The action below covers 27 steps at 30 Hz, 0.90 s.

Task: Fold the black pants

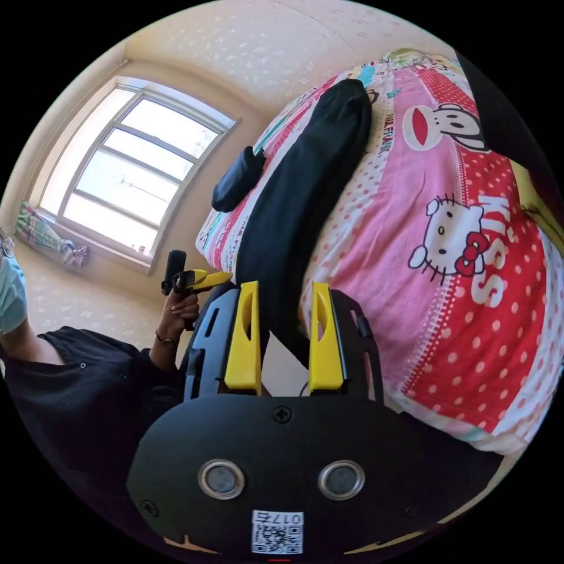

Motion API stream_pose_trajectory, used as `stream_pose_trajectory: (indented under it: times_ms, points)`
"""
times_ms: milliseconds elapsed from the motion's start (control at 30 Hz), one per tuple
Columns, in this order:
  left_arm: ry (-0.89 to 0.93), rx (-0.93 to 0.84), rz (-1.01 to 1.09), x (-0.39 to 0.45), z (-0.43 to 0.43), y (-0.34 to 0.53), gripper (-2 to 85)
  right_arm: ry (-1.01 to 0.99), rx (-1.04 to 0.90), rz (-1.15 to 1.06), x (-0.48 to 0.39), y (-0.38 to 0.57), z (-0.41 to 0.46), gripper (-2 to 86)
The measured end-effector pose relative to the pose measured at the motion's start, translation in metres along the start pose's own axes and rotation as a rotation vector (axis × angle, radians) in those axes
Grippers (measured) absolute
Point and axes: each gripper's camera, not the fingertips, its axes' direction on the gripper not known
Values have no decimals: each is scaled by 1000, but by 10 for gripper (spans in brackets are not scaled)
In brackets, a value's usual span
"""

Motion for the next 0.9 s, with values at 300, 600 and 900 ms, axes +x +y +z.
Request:
stream_pose_trajectory:
  times_ms: [300,600,900]
  points:
    - [158,-82,-119,-44,65,-111,159,-243,-78,207,108,-147,46,167]
    - [366,-116,26,-2,97,-129,70,-284,-33,88,88,-206,12,35]
    - [365,97,532,248,-24,-54,51,-332,131,-449,-137,-221,-174,3]
